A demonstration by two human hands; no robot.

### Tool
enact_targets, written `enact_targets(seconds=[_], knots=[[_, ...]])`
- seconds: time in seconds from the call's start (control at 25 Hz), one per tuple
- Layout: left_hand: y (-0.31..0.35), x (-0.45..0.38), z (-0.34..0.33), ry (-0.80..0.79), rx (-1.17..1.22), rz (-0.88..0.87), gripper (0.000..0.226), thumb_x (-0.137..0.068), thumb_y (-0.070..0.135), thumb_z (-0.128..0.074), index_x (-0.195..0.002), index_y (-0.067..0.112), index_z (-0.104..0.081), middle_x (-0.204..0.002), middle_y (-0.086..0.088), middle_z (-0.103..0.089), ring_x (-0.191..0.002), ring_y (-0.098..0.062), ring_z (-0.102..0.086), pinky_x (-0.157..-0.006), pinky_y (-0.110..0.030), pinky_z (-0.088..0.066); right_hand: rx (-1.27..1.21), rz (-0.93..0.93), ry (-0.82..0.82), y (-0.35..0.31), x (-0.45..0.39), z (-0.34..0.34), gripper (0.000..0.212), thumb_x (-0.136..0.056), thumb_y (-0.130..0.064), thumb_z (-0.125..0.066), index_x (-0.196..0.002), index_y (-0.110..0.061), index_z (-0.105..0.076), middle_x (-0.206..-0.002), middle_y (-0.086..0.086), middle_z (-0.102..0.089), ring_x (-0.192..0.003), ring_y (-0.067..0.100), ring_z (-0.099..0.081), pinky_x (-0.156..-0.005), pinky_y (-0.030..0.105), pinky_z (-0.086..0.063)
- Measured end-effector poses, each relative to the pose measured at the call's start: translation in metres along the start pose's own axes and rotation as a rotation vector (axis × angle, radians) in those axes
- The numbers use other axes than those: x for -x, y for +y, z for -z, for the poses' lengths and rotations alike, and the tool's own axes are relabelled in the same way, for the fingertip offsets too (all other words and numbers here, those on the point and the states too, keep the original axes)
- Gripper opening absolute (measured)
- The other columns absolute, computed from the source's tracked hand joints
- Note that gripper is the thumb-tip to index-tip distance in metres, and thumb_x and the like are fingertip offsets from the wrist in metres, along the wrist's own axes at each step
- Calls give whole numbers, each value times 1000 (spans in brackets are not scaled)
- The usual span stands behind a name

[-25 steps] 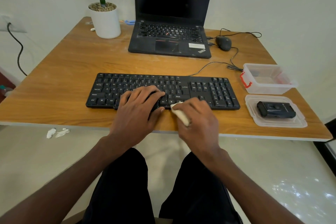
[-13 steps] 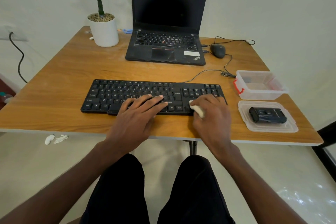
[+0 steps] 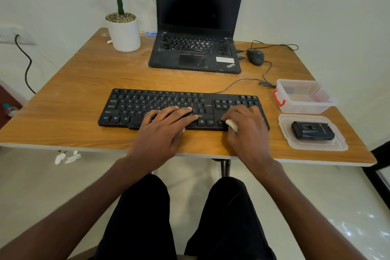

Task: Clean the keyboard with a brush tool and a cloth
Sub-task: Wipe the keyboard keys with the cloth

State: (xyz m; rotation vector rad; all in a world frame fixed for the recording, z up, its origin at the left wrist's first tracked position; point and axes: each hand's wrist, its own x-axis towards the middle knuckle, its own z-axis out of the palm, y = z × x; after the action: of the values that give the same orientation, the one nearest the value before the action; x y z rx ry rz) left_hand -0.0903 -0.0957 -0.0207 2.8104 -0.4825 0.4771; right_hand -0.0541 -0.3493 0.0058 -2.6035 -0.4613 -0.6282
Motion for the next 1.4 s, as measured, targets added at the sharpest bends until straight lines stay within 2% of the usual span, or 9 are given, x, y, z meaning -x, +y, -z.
enact_targets(seconds=[0.2, 0.4, 0.64, 0.76, 0.84, 1.0, 1.12, 1.24, 1.4], knots=[[1, 0, 1, 6, -8, 11, 48, -108, 31, -39, -155, 42, -44, -162, 20, -41, -149, -11, -35, -116, -43, -25, -57, -63, -8, -6, 0, 6, 44, -80, -2, -73, -118, -22, -68, -105, -6, -73, -94, 22, -54, -77, 42, -48], [2, 0, 1, 10, -6, 11, 48, -109, 30, -40, -155, 42, -44, -161, 19, -42, -148, -10, -35, -116, -40, -23, 6, -63, -59, -13, -2, 9, 34, -82, -12, -77, -113, -25, -69, -99, -3, -72, -94, 22, -57, -81, 48, -51], [1, 0, 0, 8, 4, 19, 47, -110, 28, -44, -155, 43, -44, -162, 21, -40, -148, -10, -34, -117, -40, -21, 26, -81, -44, -10, -1, 10, 24, -84, -12, -77, -105, -24, -75, -102, -3, -72, -96, 23, -57, -78, 41, -50], [-1, 0, 0, 6, 2, 8, 47, -110, 28, -44, -155, 42, -45, -162, 20, -40, -148, -11, -35, -117, -42, -22, -101, -117, 1, -6, -3, 9, 30, -84, -2, -74, -109, -20, -77, -111, -4, -69, -99, 16, -60, -82, 28, -46], [-1, 0, -1, 4, 3, 9, 48, -109, 26, -47, -154, 42, -46, -162, 19, -40, -148, -12, -35, -117, -44, -23, -117, -152, 27, -1, -4, 8, 39, -83, 3, -72, -115, -18, -76, -116, -4, -68, -103, 18, -59, -84, 27, -46], [-2, 0, -1, 11, 12, 10, 47, -109, 26, -48, -154, 41, -48, -162, 19, -41, -148, -12, -35, -116, -43, -23, 7, 3, -49, -11, 2, 3, 45, -80, 8, -72, -118, -15, -77, -116, -2, -71, -101, 23, -54, -83, 41, -51], [-2, 0, -1, 6, 7, 12, 47, -109, 31, -42, -154, 42, -47, -163, 19, -40, -149, -11, -34, -116, -42, -23, -52, -12, -78, -20, 2, 7, 40, -81, 3, -74, -115, -18, -77, -113, -4, -73, -103, 19, -57, -86, 35, -49], [-1, 0, -1, 6, 14, 7, 47, -109, 32, -39, -154, 42, -47, -162, 20, -41, -149, -11, -35, -116, -41, -22, -50, 96, -109, -14, 17, 12, 47, -75, 2, -79, -117, -18, -75, -119, -5, -69, -104, 19, -56, -84, 34, -51], [-3, 0, -1, 8, 29, 9, 46, -109, 32, -39, -153, 43, -48, -162, 20, -42, -149, -10, -35, -116, -42, -22, 16, -197, 51, 0, 23, 19, 40, -76, -5, -81, -113, -17, -76, -117, -2, -59, -103, 18, -54, -78, 30, -46]])
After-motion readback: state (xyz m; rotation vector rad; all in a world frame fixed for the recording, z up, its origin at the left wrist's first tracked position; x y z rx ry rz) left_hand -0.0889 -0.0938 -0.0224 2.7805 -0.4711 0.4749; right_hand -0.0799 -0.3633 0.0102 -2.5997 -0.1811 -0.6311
